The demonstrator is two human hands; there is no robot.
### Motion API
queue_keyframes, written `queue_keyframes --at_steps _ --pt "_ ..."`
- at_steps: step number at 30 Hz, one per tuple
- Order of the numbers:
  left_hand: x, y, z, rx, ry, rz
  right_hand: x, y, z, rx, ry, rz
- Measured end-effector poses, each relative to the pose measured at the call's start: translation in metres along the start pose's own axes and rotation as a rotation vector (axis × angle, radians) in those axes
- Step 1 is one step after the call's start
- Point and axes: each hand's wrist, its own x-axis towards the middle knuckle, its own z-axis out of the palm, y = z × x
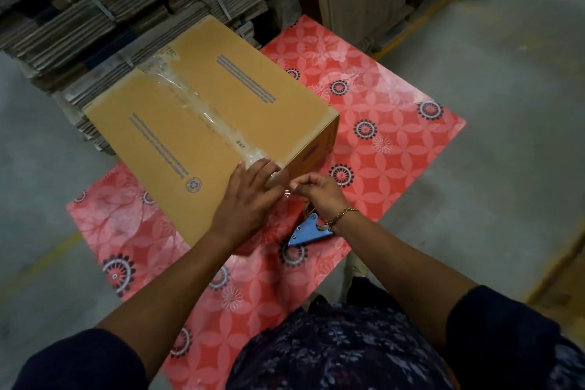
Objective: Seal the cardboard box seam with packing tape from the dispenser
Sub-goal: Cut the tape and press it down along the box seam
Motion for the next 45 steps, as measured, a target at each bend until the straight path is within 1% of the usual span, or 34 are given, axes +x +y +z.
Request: queue_keyframes --at_steps 3,8,10,13,17,19,22,24,26,29,30,31,34,36,39,43,45 --pt "0.000 0.000 0.001 -0.007 0.013 -0.029 0.001 0.001 -0.001 0.008 0.003 0.011" --pt "0.001 -0.001 0.004 0.026 -0.015 -0.045 0.007 0.003 0.005 0.006 0.026 0.014" --pt "0.001 -0.001 0.004 0.043 -0.029 -0.059 0.011 0.004 0.010 0.013 0.070 0.022" --pt "0.002 -0.001 0.003 0.040 -0.022 -0.066 0.018 0.009 0.016 -0.043 0.182 0.002" --pt "0.005 0.001 -0.001 0.028 -0.041 -0.065 0.025 0.015 0.018 -0.068 0.187 -0.024" --pt "0.005 0.003 -0.003 0.035 -0.061 -0.064 0.027 0.020 0.017 -0.153 0.204 -0.062" --pt "0.005 0.004 -0.004 0.031 -0.078 -0.057 0.029 0.027 0.010 -0.427 0.278 -0.084" --pt "0.005 0.004 -0.005 0.033 -0.091 -0.059 0.025 0.018 0.005 -0.540 0.280 -0.168" --pt "0.007 0.004 -0.008 -0.002 -0.081 -0.079 0.017 -0.002 -0.001 -0.659 0.281 -0.337" --pt "0.007 0.005 -0.014 -0.158 -0.018 -0.168 0.009 -0.032 -0.016 -0.878 0.324 -0.793" --pt "0.008 0.004 -0.014 -0.172 -0.011 -0.210 0.012 -0.040 -0.022 -0.953 0.285 -0.909" --pt "0.009 0.004 -0.013 -0.145 -0.030 -0.258 0.018 -0.047 -0.029 -1.060 0.204 -0.976" --pt "0.013 0.004 -0.006 0.022 -0.211 -0.388 0.042 -0.061 -0.038 -1.502 -0.085 -1.001" --pt "0.015 0.005 -0.004 0.065 -0.272 -0.393 0.056 -0.065 -0.034 -1.642 -0.218 -1.018" --pt "0.016 0.004 -0.002 0.075 -0.265 -0.384 0.072 -0.065 -0.028 -1.735 -0.289 -1.076" --pt "0.018 0.003 0.003 0.113 -0.296 -0.372 0.079 -0.057 -0.028 -1.742 -0.263 -1.143" --pt "0.018 0.002 0.005 0.118 -0.303 -0.366 0.081 -0.058 -0.028 -1.752 -0.285 -1.145"
